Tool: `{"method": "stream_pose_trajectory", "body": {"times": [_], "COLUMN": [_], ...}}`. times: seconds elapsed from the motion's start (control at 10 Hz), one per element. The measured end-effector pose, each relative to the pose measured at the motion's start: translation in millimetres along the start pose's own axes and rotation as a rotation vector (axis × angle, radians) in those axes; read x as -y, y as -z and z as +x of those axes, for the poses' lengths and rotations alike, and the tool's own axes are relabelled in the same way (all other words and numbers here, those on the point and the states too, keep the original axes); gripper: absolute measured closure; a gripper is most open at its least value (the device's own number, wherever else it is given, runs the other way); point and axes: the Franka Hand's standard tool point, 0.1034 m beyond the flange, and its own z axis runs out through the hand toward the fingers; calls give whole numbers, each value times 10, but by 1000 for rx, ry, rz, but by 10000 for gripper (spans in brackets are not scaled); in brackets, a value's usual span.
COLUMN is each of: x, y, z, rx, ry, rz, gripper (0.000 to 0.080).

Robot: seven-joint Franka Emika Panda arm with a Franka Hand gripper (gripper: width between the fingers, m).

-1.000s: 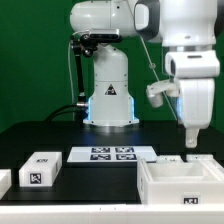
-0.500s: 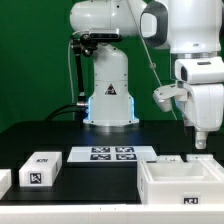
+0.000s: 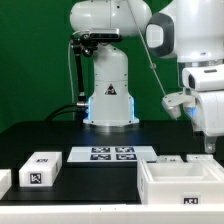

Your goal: Assemble cabinet

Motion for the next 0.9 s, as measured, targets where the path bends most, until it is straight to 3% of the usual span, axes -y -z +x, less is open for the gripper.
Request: {"method": "stream_pose_trajectory", "body": {"times": [0.3,0.6,0.8,0.9], "x": [70,72,73,73], "y": [-230,-293,-296,-297], "z": [13,-2,-7,-9], "rx": [-25,-34,-34,-33], "ry": [-11,-19,-20,-20], "rz": [11,9,9,9], "gripper": [150,150,396,396]}}
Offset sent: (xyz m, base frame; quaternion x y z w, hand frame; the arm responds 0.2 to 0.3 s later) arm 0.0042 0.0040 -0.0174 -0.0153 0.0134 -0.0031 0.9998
